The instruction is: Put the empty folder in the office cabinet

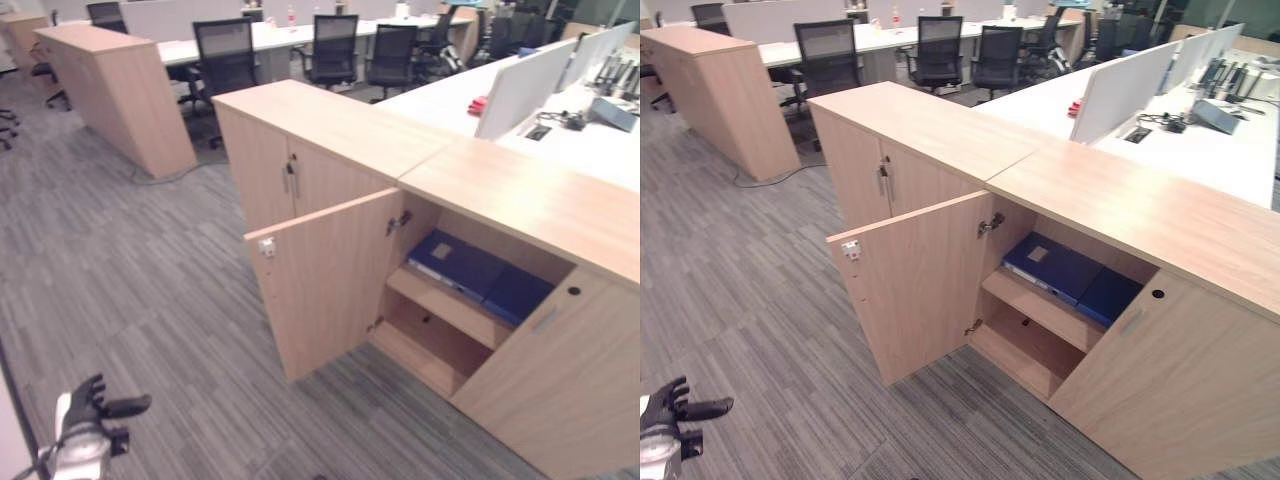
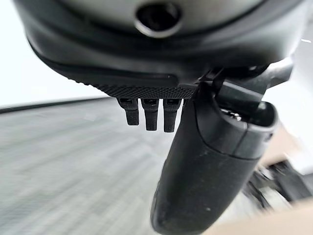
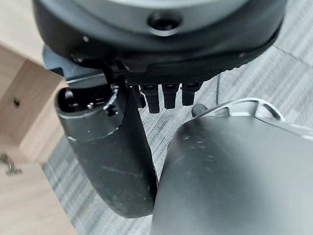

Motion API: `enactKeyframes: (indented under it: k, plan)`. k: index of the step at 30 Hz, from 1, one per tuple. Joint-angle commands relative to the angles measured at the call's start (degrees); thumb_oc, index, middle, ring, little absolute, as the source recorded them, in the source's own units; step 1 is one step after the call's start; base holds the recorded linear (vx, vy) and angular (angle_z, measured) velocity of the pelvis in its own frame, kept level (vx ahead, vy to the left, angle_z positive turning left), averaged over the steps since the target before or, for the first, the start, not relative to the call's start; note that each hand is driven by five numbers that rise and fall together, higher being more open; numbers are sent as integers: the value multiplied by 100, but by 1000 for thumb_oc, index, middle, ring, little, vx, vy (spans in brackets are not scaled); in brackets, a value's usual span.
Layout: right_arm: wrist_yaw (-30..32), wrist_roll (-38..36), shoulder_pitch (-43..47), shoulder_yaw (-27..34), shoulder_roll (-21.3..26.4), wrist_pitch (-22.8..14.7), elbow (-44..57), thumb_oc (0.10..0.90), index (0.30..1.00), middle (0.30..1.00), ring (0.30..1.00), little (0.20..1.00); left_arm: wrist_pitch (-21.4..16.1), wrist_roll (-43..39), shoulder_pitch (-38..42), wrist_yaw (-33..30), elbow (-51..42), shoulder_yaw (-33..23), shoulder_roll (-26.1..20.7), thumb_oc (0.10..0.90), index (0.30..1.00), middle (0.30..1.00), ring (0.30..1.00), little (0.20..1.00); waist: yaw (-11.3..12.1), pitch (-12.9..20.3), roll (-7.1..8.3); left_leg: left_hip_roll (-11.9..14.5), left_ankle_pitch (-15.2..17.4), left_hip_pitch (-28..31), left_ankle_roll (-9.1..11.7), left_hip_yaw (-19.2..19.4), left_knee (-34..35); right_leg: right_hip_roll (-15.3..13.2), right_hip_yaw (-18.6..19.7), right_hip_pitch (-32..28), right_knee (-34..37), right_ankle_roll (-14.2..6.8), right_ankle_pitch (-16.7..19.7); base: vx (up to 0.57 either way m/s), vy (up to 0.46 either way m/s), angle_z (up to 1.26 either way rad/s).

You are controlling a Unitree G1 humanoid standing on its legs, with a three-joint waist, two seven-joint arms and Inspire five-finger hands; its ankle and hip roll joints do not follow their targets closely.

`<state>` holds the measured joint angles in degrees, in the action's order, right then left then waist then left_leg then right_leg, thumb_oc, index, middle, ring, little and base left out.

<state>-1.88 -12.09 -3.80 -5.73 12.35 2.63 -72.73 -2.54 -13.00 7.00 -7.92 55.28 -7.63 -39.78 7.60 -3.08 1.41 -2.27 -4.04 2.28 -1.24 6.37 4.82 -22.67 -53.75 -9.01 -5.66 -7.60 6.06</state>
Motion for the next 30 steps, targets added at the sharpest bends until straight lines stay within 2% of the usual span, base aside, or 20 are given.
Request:
enactKeyframes:
  k: [1, 8, 16, 24, 30]
  plan:
    - [-50, -129, 138, 115, 307, -12, -430, 800, 900, 900, 900, 900, -373, 239, 815, -131, -38, 105, -647, 800, 900, 900, 900, 900, 34, 159, -335, -159, 979, 199, 44, 162, 18, -175, 24, 165, 163, -654, 275, 12, 11, -4]
    - [-150, -167, 108, 343, 551, 43, -569, 800, 900, 900, 900, 900, -294, 624, 1762, -120, 61, 695, -1088, 800, 900, 900, 900, 900, -220, 194, -375, -169, 1034, 261, 59, 330, 18, -139, 148, 178, 260, -707, 388, 26, 24, -9]
    - [-183, -231, 148, 576, 789, 141, -786, 800, 900, 900, 900, 900, -305, 723, 2478, -35, -48, 1208, -1316, 800, 900, 900, 900, 900, -316, 219, -379, -179, 1086, 309, 49, 445, 18, -118, 226, 175, 342, -739, 453, 9, 25, -6]
    - [-194, -133, 174, 706, 1009, 246, -981, 800, 900, 900, 900, 900, -351, 658, 2867, 185, -547, 1642, -1220, 800, 900, 900, 900, 900, -374, 225, -383, -185, 1124, 365, 31, 523, 18, -104, 278, 167, 376, -740, 492, 0, 14, -4]
    - [-167, -36, 185, 780, 1110, 288, -1136, 800, 900, 900, 900, 900, -381, 1143, 2870, 333, -1421, 2144, -778, 800, 900, 900, 900, 900, -426, 205, -369, -215, 1158, 426, 9, 558, 18, -130, 277, 143, 390, -740, 512, -1, 2, -1]
